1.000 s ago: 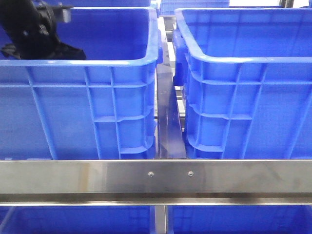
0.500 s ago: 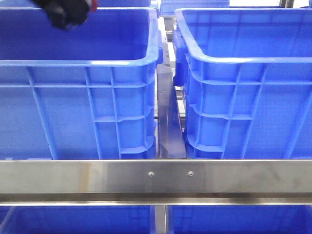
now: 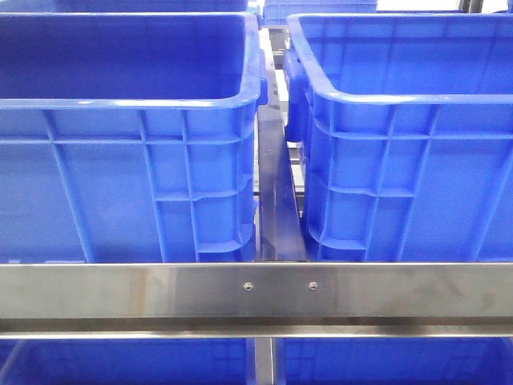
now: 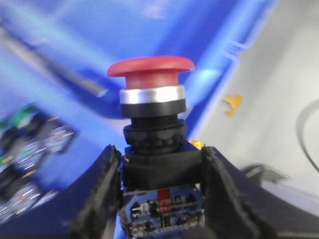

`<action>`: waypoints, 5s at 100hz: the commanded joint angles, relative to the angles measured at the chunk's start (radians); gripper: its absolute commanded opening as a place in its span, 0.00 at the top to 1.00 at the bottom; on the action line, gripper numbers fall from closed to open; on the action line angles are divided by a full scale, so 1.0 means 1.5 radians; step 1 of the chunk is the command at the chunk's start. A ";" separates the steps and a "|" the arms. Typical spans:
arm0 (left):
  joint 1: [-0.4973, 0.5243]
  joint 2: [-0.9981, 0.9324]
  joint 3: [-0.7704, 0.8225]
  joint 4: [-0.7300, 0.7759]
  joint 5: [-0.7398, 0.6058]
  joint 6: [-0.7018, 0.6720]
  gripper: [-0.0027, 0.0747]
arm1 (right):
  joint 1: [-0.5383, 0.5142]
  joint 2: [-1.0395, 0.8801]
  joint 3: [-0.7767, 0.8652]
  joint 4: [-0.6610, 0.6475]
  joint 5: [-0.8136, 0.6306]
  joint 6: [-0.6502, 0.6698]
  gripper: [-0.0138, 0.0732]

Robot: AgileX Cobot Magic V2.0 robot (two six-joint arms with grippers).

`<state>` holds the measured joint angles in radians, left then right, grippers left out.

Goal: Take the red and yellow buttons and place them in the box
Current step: 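Close the left gripper on the red button and lift it, then hand the red button from the left gripper to the right gripper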

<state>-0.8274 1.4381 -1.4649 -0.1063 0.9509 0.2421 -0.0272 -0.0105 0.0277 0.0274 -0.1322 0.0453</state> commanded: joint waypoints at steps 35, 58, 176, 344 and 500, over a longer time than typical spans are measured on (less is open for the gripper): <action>-0.052 -0.027 -0.018 -0.009 -0.027 0.004 0.99 | -0.004 -0.016 -0.058 -0.001 -0.055 0.001 0.92; -0.052 -0.027 -0.018 -0.009 -0.027 0.004 0.99 | -0.004 0.030 -0.231 -0.001 0.123 0.001 0.92; -0.052 -0.027 -0.018 -0.009 -0.027 0.004 0.99 | -0.004 0.362 -0.540 0.281 0.515 -0.006 0.23; -0.052 -0.027 -0.018 -0.009 -0.027 0.004 0.99 | 0.156 0.772 -0.566 1.039 0.705 -0.536 0.58; 0.233 -0.153 0.059 -0.011 -0.046 -0.038 0.28 | 0.112 0.771 -0.566 1.039 0.632 -0.563 0.73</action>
<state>-0.5232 1.2778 -1.3965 -0.1082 0.9586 0.2027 0.1475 1.1651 -0.7850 1.5188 0.7917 -0.7786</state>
